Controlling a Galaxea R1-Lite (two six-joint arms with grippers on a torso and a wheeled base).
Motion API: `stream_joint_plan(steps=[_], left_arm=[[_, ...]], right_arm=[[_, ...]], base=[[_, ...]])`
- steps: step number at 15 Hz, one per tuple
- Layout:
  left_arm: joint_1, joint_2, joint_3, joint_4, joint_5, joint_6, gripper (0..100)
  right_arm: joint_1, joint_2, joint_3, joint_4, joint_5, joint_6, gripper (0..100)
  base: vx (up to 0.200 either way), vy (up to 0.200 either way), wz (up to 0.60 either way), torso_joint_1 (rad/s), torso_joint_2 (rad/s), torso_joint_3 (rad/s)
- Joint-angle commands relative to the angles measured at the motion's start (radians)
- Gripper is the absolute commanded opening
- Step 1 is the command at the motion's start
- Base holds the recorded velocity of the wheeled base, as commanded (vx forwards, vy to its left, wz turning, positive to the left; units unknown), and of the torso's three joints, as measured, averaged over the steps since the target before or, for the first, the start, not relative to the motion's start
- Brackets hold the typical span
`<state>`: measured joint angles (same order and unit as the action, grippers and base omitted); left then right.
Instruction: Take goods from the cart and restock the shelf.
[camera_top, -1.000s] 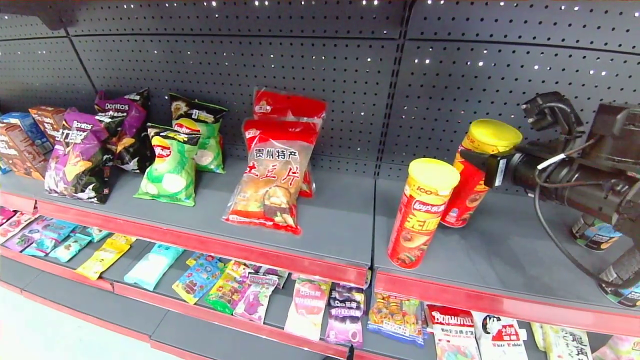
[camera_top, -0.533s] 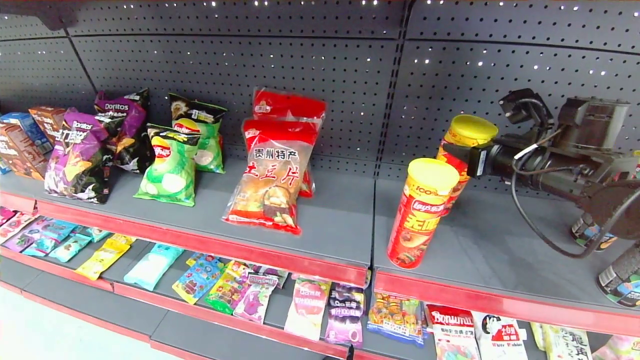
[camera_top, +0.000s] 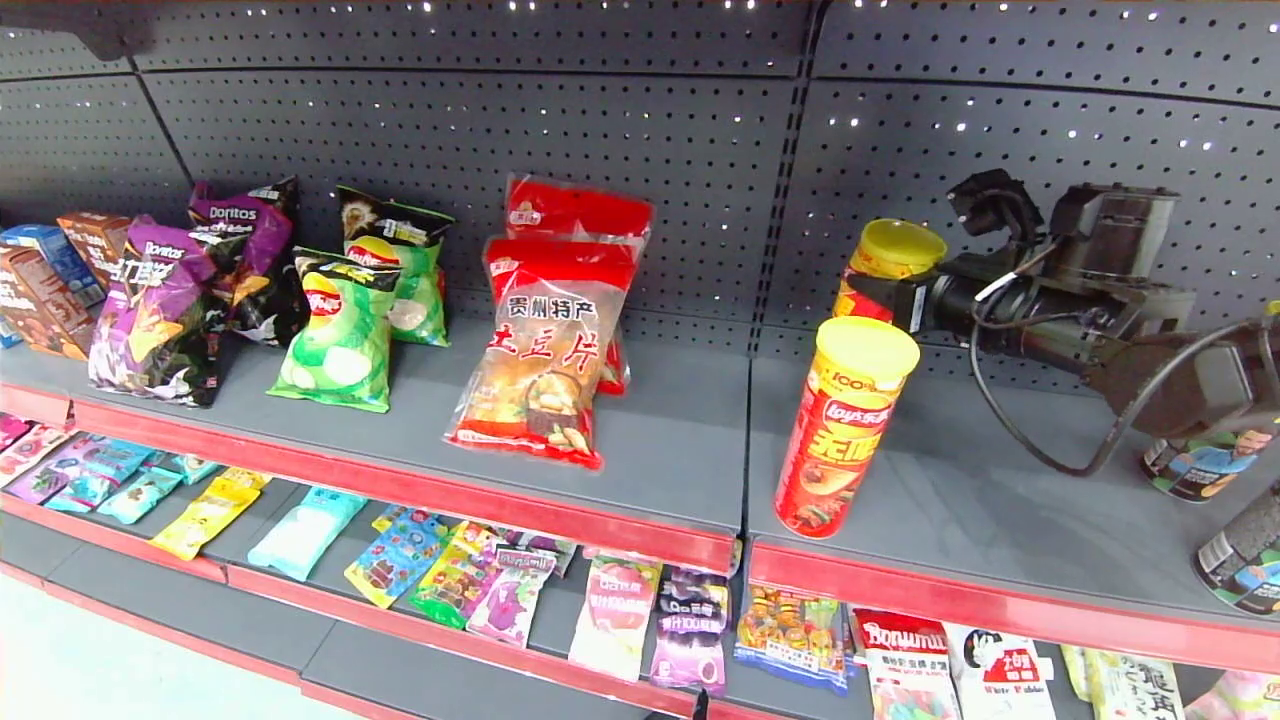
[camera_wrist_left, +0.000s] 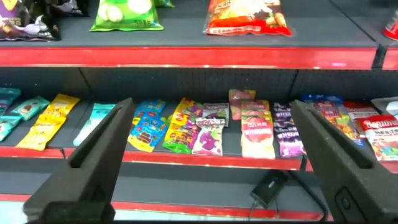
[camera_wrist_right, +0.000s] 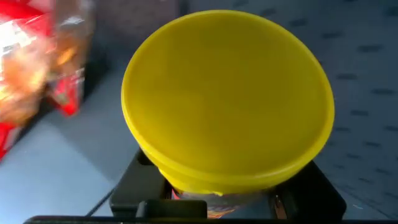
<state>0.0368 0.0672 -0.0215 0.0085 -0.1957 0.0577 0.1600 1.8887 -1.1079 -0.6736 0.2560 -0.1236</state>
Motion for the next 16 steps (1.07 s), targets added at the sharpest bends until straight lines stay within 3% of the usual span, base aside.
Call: stream_joint_plan(steps=[1,12,13,16], left_arm=[[0.000,0.005,0.000,0.001,-0.001,-0.001,100],[0.000,0.005,0.000,0.001,-0.005,0.001,100],[0.000,0.005,0.000,0.001,-0.005,0.001,100],[0.000,0.005,0.000,0.001,-0.005,0.001,100]], right_arm=[[0.006,0.035,-0.015,0.000,0.003,-0.001,0],[0.016,0.063,-0.006,0.003,-0.006,-0.030,0],[0.016,0.063,-0.004,0.003,-0.006,-0.034,100],[0.016,0.066,-0.006,0.003,-0.006,-0.047,100]], base=[[0.000,0.000,0.00,0.000,0.00,0.000],[0.000,0.000,0.00,0.000,0.00,0.000],[0.000,0.000,0.00,0.000,0.00,0.000],[0.000,0.000,0.00,0.000,0.00,0.000]])
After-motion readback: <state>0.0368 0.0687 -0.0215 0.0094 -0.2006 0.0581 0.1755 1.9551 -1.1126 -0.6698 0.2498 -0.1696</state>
